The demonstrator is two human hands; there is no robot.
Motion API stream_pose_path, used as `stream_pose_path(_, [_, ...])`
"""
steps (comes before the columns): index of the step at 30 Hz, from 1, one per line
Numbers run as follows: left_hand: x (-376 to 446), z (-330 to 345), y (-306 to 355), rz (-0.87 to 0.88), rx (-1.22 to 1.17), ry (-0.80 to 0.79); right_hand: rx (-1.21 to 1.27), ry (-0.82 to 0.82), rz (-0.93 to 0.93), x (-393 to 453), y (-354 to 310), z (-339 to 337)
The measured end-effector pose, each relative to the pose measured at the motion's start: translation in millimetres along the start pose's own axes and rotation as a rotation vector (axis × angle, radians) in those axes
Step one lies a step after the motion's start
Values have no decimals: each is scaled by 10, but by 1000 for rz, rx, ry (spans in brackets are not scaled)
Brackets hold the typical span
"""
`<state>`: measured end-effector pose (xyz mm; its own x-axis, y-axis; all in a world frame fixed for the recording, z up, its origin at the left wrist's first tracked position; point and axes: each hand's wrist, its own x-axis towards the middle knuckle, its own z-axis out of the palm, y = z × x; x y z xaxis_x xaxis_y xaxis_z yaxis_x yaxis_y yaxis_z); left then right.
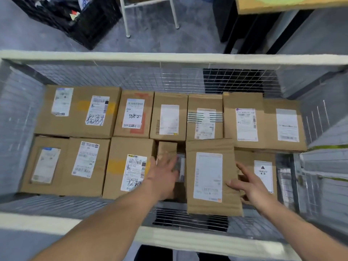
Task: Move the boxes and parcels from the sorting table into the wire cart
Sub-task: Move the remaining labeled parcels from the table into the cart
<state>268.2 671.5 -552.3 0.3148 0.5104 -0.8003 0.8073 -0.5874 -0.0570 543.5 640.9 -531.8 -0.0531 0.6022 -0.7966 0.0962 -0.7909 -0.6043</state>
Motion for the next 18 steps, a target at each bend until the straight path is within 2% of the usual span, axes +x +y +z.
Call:
stream_pose_path(7, [225, 329, -117, -12, 43, -77, -44, 5, 3, 193, 289, 110])
stream_pose_path(18, [141, 465, -256, 8, 53, -44, -127, -11, 113, 473, 418, 182])
